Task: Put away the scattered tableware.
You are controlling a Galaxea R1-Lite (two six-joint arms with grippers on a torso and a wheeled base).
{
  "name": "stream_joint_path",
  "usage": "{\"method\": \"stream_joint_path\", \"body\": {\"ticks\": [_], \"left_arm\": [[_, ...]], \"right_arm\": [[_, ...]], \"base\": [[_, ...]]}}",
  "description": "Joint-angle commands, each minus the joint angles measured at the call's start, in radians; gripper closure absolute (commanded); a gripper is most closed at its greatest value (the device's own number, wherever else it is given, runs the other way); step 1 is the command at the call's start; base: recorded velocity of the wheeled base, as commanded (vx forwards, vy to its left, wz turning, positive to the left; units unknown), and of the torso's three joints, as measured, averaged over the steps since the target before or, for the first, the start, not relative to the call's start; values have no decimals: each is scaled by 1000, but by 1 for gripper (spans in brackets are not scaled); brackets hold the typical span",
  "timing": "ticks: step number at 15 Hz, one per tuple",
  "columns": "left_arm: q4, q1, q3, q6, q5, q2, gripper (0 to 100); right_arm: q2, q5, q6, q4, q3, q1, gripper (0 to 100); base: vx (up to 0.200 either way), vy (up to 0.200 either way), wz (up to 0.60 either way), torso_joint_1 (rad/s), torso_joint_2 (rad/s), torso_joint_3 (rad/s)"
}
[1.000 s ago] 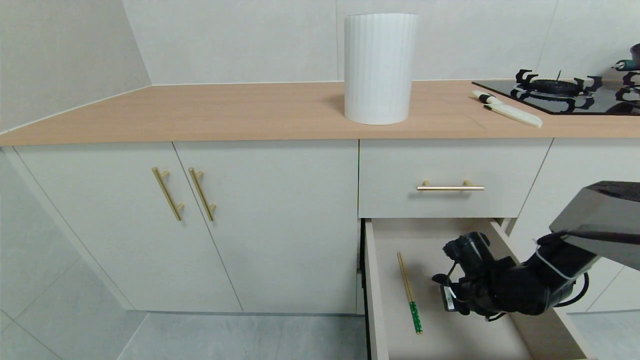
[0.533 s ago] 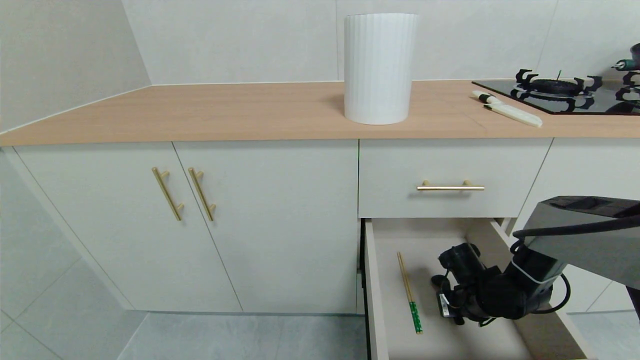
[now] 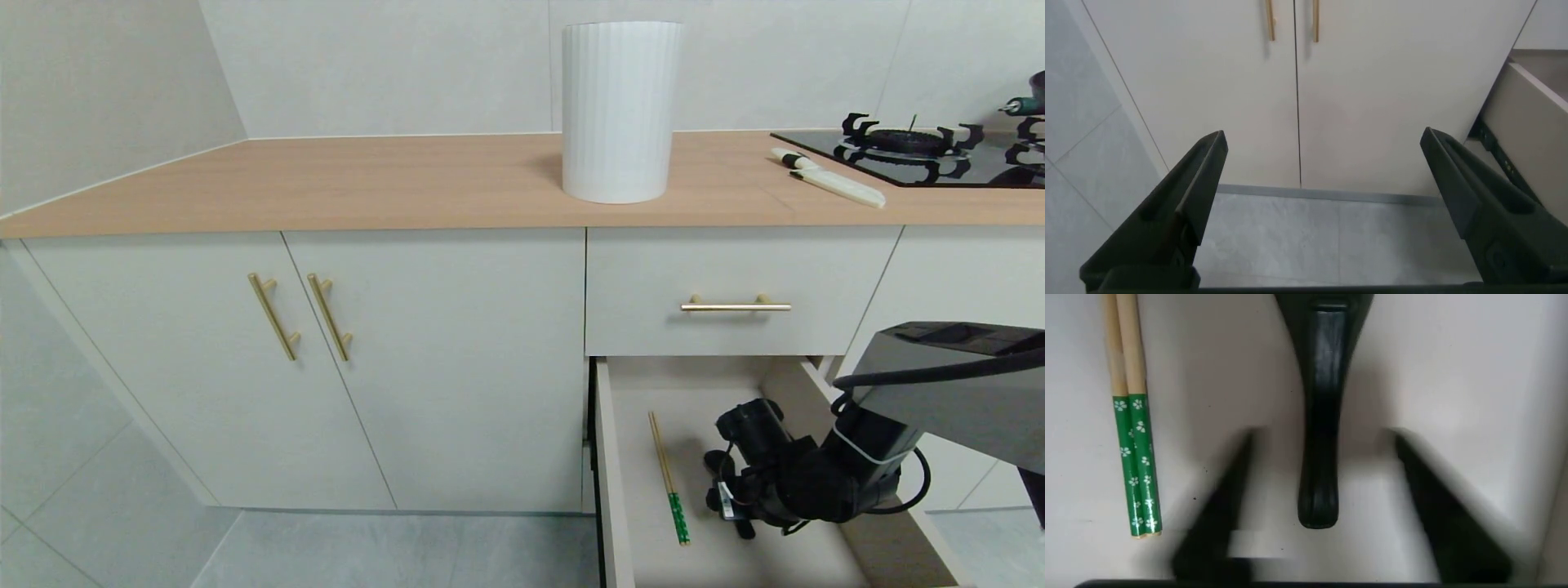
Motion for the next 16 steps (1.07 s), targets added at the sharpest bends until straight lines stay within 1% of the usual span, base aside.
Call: {"method": "stream_joint_path", "body": {"ticks": [1,3,6,7,9,12,14,16], "left_arm": [[-1,0,0,-1,1,0,0],[-1,0,0,-1,-1,0,0],[0,0,0,-1,-1,0,0],[-1,0,0,-1,1,0,0],[-1,0,0,-1,-1,0,0],[-1,0,0,-1,1,0,0],[0,0,0,-1,1,0,0],[-1,0,0,-1,-1,0,0]], "right_arm": [[-15,1,2,-1,6,3,0],[-43,-1,5,-1,15,5,0],[-143,-1,5,-1,49,5,0],[-241,-2,2,2,81,11,0],[-339,-2,-1,9,118,25,0],[-531,-15,9,150,151,25,0],[-637,-42,14,194,159,26,0],[-744,-47,14,303,147,59,0]], "base": [[0,0,0,0,0,0],[0,0,0,0,0,0],[0,0,0,0,0,0],[0,0,0,0,0,0],[0,0,0,0,0,0],[0,0,0,0,0,0],[0,0,0,0,0,0],[0,0,0,0,0,0]]}}
